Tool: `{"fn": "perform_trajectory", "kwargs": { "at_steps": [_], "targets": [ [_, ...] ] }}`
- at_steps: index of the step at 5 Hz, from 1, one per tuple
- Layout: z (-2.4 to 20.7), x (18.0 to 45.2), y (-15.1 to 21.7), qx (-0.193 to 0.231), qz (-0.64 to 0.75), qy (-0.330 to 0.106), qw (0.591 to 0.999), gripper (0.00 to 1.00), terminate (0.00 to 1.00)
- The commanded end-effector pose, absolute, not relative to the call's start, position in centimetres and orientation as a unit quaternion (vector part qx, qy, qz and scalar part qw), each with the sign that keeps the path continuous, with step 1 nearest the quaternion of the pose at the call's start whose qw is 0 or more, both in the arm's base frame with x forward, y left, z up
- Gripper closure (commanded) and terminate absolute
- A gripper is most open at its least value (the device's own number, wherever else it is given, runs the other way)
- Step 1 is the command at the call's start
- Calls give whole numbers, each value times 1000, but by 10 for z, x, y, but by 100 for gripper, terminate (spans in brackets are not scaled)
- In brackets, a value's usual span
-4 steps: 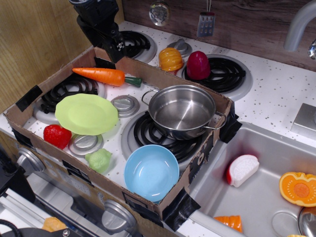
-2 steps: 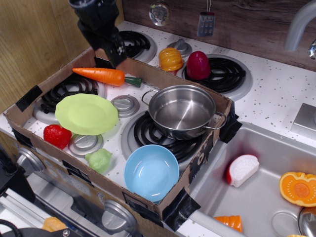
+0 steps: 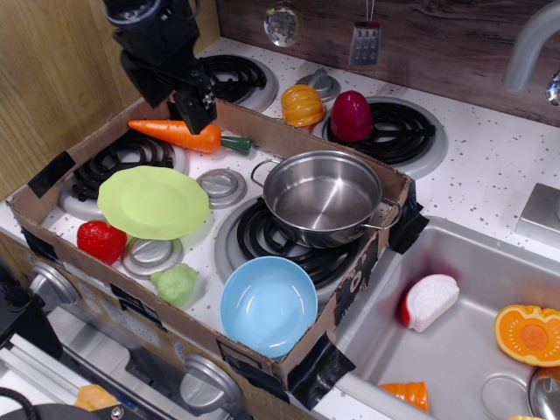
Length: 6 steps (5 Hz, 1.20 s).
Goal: Put broccoli in pot
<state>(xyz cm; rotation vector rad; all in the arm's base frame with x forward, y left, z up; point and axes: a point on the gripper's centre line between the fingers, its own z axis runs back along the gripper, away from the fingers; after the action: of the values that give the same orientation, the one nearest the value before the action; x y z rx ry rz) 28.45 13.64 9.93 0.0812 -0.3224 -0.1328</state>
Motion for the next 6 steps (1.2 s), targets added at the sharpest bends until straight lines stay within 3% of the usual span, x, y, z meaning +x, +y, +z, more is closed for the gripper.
{"fn": "perform_trajectory", "kwargs": {
  "at_steps": [1,2,3,6],
  "targets": [
    [104,244,116,37,18,-167,985,0,0],
    [84,228,111,-4,68,-129,989,0,0],
    [72,218,108,-16,80,-124,989,0,0],
    [44,186,82,-19,109,-129,986,0,0]
  ]
}}
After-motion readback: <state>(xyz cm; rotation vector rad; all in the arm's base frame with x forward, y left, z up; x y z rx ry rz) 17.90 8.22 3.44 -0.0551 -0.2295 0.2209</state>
